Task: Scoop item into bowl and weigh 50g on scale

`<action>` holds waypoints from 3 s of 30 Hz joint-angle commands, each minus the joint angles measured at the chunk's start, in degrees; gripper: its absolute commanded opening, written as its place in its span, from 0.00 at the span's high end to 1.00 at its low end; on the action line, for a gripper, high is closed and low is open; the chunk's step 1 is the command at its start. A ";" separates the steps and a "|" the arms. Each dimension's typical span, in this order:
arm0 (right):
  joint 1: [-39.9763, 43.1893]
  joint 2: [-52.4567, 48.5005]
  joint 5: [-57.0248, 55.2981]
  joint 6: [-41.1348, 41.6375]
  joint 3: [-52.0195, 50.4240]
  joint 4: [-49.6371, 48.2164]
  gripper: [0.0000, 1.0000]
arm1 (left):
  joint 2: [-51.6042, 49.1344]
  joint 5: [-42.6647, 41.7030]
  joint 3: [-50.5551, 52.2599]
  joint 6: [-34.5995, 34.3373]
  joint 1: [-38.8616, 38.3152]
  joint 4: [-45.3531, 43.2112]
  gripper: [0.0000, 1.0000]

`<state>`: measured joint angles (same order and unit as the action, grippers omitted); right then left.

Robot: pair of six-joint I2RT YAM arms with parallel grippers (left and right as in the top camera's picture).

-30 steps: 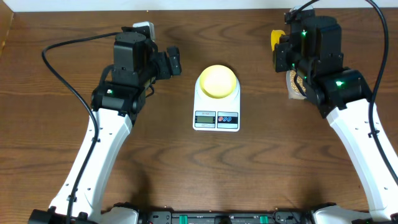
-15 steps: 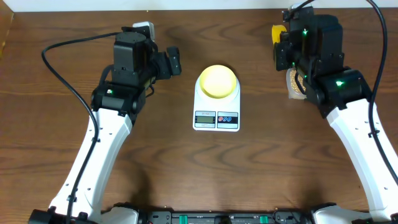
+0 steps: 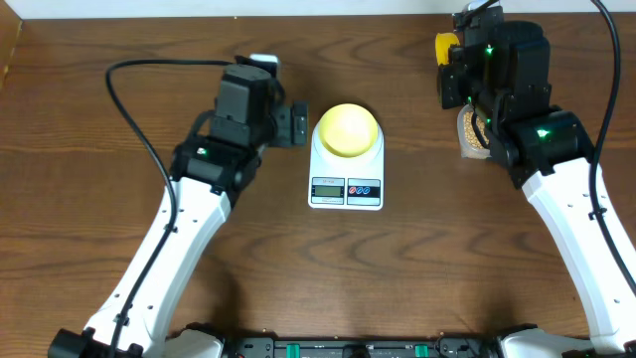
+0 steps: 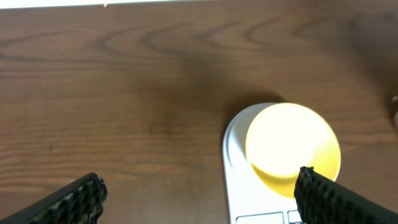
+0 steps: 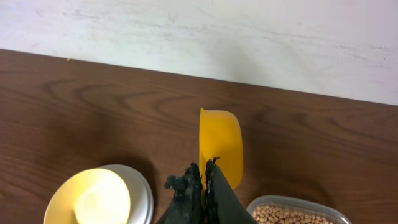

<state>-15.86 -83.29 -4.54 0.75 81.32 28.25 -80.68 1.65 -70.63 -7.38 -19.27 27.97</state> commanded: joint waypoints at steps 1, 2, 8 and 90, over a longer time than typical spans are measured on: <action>0.66 0.02 -0.48 -0.83 1.36 -0.20 0.99 | -1.01 6.91 0.24 1.40 -2.43 1.99 0.02; 0.66 0.02 -0.48 -0.83 1.36 -0.20 0.99 | -1.11 7.06 0.24 1.40 -2.86 2.43 0.02; 0.66 0.02 -0.31 -0.37 1.36 -0.02 0.99 | -1.31 7.02 0.24 1.40 -5.18 3.13 0.02; -0.15 -0.42 3.43 0.87 0.94 6.08 0.99 | -14.47 12.59 1.86 5.22 -19.93 7.72 0.02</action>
<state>-15.90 -83.42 -1.43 1.04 81.32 34.15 -94.89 13.47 -69.54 -2.72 -39.27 36.69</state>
